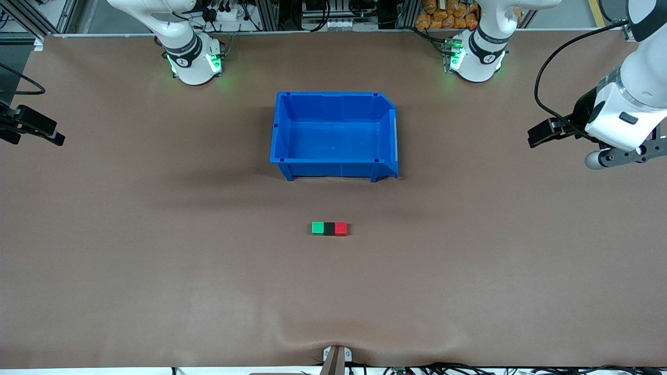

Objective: Attach green and red cubes to black cube

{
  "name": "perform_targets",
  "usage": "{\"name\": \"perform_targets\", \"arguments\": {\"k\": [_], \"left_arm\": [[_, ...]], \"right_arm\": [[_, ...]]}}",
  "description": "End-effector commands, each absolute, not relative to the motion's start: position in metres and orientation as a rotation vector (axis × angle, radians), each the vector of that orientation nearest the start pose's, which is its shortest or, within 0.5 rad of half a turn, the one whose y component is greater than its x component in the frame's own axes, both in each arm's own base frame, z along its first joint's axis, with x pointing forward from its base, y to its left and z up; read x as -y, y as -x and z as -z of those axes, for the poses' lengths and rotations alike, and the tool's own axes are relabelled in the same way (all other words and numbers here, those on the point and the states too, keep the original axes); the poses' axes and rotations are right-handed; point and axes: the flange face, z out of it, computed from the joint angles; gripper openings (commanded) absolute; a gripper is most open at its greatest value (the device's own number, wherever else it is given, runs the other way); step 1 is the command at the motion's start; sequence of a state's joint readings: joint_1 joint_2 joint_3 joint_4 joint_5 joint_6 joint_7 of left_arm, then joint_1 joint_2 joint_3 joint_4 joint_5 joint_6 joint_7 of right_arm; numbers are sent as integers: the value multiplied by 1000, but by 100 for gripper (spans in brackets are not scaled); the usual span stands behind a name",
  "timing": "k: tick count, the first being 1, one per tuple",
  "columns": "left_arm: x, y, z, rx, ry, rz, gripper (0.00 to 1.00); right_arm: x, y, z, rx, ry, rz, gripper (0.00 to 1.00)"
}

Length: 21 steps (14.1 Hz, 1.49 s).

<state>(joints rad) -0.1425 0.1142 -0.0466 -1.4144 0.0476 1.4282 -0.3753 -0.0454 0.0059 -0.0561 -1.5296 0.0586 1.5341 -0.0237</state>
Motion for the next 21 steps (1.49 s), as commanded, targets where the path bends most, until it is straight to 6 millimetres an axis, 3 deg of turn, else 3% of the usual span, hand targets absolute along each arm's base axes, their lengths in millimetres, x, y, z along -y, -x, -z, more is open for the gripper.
{"name": "perform_targets", "arguments": {"k": [1, 5, 13, 14, 17, 21], "left_arm": [[94, -555, -629, 274, 3045, -111, 100], [91, -552, -637, 282, 3051, -80, 100], [63, -559, -637, 398, 3098, -60, 100], [54, -555, -635, 423, 3097, -68, 100], [53, -530, -619, 422, 3104, -2, 100], [60, -519, -624, 393, 3082, -41, 100]], "right_arm": [[51, -553, -642, -145, 3066, 9, 100], [51, -553, -642, -145, 3066, 11, 100], [56, -553, -642, -155, 3067, 9, 100], [55, -552, -642, -150, 3067, 2, 100], [54, -551, -642, -136, 3069, -2, 100], [52, -547, -642, -131, 3067, -40, 100]]}}
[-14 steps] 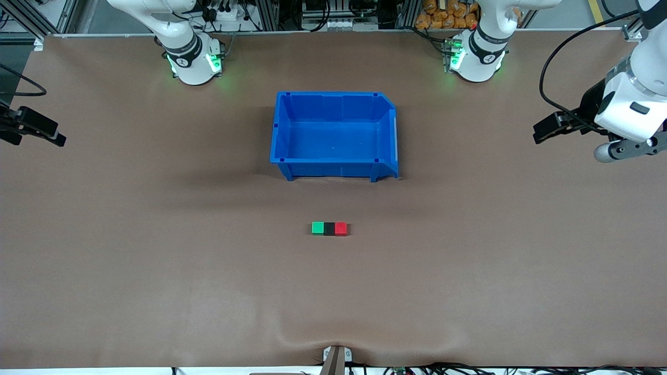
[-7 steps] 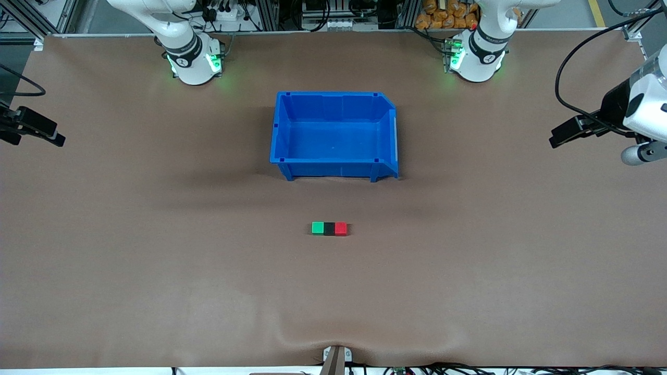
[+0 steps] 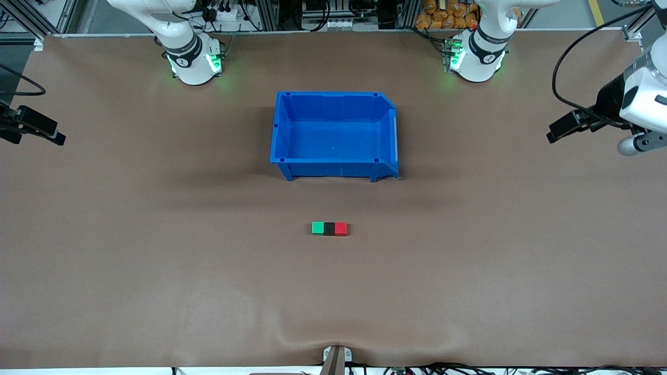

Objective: Attach green and red cubes to black cube

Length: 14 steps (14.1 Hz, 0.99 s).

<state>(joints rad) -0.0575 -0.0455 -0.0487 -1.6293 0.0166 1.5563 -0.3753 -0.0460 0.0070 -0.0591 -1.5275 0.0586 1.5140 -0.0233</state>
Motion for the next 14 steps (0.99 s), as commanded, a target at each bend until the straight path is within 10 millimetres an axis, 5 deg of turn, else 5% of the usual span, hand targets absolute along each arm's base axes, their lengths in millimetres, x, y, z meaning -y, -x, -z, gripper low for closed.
{"name": "perform_targets", "arguments": {"k": [1, 7, 14], "left_arm": [[64, -518, -625, 371, 3077, -48, 100], [61, -516, -630, 25, 3041, -36, 100], [60, -536, -637, 19, 3049, -2, 100]], "right_arm": [[51, -546, -641, -126, 3068, -57, 100], [48, -546, -641, -119, 3068, -59, 100], [47, -547, -641, -114, 3068, -60, 100]]}}
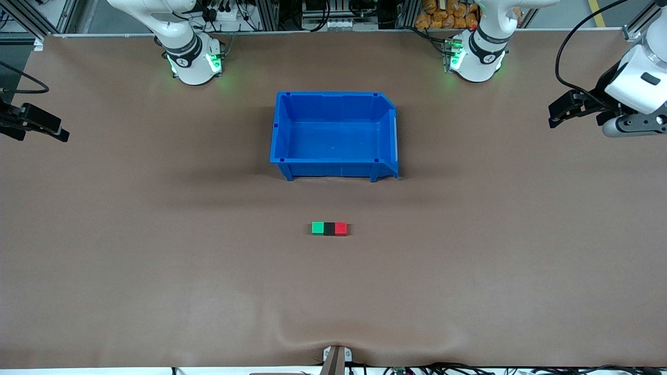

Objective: Attach green and red cubes to black cube

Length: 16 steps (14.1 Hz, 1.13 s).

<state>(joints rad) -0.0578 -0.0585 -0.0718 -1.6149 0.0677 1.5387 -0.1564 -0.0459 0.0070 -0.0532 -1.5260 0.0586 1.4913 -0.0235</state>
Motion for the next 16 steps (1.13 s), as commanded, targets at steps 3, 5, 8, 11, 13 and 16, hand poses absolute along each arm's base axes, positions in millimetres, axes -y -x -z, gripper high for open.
{"name": "perform_targets", "arguments": {"k": [3, 5, 8, 11, 13, 16], "left_arm": [[64, -540, -636, 10, 3050, -4, 100], [65, -540, -637, 5, 3049, -9, 100], [64, -538, -636, 11, 3048, -25, 100], [60, -538, -636, 21, 3047, -30, 100], [58, -537, -638, 28, 3047, -28, 100], [60, -537, -638, 44, 3050, -30, 100]], "right_arm": [[47, -547, -641, -117, 3068, -59, 100], [46, -547, -641, -112, 3068, -60, 100], [46, -547, -641, -112, 3068, -60, 100], [46, -547, -640, -112, 3068, -62, 100], [46, -547, -640, -114, 3067, -62, 100], [46, -547, -640, -114, 3067, -62, 100]]}}
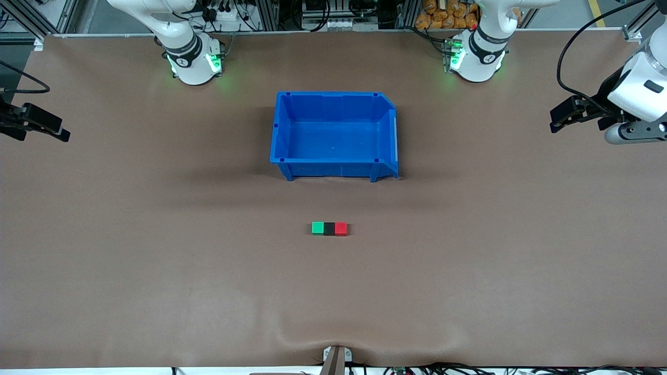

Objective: Attach green and red cubes to black cube

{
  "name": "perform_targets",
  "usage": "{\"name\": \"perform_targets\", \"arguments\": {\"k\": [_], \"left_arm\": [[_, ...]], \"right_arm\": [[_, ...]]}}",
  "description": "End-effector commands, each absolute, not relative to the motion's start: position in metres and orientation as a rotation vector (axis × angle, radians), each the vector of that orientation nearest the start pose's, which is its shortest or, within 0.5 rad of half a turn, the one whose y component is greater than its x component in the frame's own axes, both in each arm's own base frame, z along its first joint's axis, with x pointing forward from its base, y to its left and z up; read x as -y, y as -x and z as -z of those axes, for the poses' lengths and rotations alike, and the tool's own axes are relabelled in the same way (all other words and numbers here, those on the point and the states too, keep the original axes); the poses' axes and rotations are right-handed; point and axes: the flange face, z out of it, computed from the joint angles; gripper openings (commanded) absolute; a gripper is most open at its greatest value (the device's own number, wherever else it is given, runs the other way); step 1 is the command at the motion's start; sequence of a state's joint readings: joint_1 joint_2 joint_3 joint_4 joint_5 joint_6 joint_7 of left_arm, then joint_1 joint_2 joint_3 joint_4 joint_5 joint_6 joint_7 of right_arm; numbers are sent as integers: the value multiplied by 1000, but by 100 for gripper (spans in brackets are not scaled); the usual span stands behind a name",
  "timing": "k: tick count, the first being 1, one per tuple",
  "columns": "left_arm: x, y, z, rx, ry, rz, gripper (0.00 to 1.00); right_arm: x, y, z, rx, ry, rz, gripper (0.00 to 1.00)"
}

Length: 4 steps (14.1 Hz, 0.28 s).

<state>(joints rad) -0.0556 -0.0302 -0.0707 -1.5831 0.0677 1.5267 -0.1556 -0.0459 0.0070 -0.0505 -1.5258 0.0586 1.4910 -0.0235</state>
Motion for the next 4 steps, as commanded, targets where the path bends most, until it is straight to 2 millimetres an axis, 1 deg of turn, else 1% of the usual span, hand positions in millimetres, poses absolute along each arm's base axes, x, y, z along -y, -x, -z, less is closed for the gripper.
{"name": "perform_targets", "arguments": {"k": [1, 2, 4], "left_arm": [[60, -537, -638, 42, 3050, -28, 100], [60, -537, -640, 45, 3051, -21, 100], [60, -538, -638, 33, 3049, -30, 100]], "right_arm": [[46, -547, -640, -114, 3066, -64, 100], [46, -547, -640, -114, 3066, -64, 100], [46, -547, -640, -114, 3067, -62, 100]]}}
